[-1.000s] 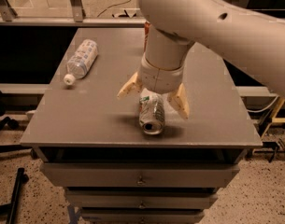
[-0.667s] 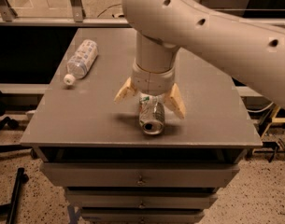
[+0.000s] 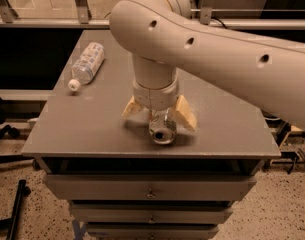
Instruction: Place 7up can upright
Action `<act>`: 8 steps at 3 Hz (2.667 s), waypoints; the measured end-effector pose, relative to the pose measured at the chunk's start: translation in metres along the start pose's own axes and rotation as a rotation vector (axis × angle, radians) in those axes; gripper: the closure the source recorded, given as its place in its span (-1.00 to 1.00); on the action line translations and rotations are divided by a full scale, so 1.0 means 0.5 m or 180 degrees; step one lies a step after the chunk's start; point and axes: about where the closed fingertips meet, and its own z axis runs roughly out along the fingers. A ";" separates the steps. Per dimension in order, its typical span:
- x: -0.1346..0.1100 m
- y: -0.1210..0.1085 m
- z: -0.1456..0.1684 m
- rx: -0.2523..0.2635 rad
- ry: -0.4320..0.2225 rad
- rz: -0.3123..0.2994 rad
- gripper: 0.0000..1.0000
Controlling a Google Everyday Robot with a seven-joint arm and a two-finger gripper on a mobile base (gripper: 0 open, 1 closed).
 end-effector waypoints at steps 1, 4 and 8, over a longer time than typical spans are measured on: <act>-0.009 -0.002 -0.007 -0.0086 0.0097 0.0020 -1.00; -0.042 0.003 -0.040 0.0003 0.0163 0.0086 -0.66; -0.034 0.010 -0.058 0.0462 0.0017 0.0148 1.00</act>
Offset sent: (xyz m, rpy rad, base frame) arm -0.0177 0.0084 0.0299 -0.0825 -0.0876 -0.0131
